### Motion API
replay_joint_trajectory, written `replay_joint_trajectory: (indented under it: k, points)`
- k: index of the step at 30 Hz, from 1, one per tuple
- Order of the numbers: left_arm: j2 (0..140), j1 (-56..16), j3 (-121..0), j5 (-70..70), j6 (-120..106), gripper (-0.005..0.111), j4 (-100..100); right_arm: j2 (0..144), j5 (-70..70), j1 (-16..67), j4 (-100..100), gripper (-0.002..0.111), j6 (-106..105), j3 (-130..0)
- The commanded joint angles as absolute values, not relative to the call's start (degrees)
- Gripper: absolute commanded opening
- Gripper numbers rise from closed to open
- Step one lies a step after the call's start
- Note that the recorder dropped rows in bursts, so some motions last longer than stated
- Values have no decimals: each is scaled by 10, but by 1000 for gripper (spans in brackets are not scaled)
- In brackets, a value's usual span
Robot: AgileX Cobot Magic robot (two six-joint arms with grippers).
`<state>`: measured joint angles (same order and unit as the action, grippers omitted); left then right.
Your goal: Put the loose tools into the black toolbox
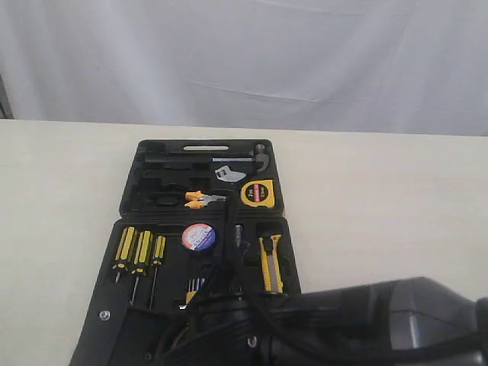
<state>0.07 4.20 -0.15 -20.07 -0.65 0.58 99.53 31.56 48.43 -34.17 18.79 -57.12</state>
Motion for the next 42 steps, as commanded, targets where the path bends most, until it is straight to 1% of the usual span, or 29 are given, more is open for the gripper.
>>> replay_joint_trajectory:
  k: [1,11,12,13,14,15,16,17,22,26,33,42]
  points:
    - [0,39,0,-196,-4,0,0,989,296,489,-350,0,197,-559]
    - [0,39,0,-196,-4,0,0,1002,278,489,-354,0,197,-559]
    - [0,39,0,-196,-4,0,0,1002,278,489,-354,2,197,-559]
    - [0,39,0,-196,-4,0,0,1002,278,489,-354,15,197,-559]
    - [0,39,0,-196,-4,0,0,1002,280,489,-354,24,197,-559]
    - [0,39,0,-196,-4,0,0,1002,282,489,-353,43,198,-559]
    - [0,39,0,-196,-4,0,0,1002,282,489,-353,50,199,-559]
    - [0,39,0,-196,-4,0,0,1002,284,489,-353,59,202,-559]
    - [0,39,0,-196,-4,0,0,1002,275,489,-363,59,203,-559]
    - [0,39,0,-196,-4,0,0,1023,296,488,-463,59,279,-559]
    - [0,39,0,-196,-4,0,0,1057,293,481,-472,59,287,-559]
    - [0,39,0,-196,-4,0,0,1083,292,474,-551,59,347,-559]
